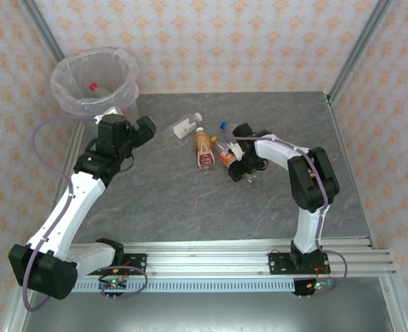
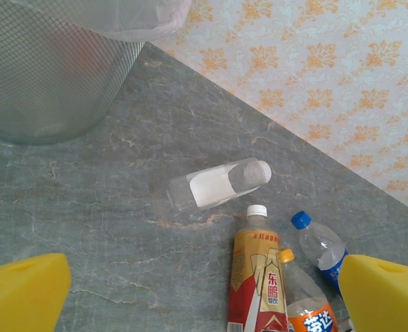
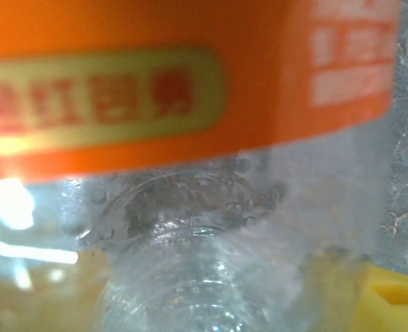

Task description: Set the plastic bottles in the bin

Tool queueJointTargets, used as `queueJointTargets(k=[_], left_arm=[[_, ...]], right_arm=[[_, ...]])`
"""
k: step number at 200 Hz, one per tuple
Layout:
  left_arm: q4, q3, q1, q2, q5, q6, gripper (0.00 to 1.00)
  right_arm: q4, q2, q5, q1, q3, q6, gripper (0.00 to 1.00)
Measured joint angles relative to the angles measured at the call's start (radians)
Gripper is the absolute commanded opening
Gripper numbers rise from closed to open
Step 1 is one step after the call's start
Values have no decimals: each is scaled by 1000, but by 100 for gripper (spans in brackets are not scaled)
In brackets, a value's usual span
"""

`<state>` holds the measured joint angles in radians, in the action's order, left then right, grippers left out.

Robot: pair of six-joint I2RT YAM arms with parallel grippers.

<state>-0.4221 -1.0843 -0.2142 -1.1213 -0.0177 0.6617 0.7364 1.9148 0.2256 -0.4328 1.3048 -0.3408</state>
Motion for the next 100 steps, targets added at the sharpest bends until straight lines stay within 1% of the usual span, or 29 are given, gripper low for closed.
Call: queueJointTargets(k=[13,35,51,66,100], left_arm=[[0,0,0,0,0,0,100],[0,0,0,0,0,-1,100],[0,0,0,0,0,-2,100],[0,0,0,-1,0,-5,100],[0,0,0,-14,1,-4,100]], right_arm=[[1,9,0,0,4,12,73],[-3,23,3,0,17,30,66],[-7,24,5,0,18,38,64],[-16,23,8,0,14,40,58],[-40,-2,29,0,-14,45,54]])
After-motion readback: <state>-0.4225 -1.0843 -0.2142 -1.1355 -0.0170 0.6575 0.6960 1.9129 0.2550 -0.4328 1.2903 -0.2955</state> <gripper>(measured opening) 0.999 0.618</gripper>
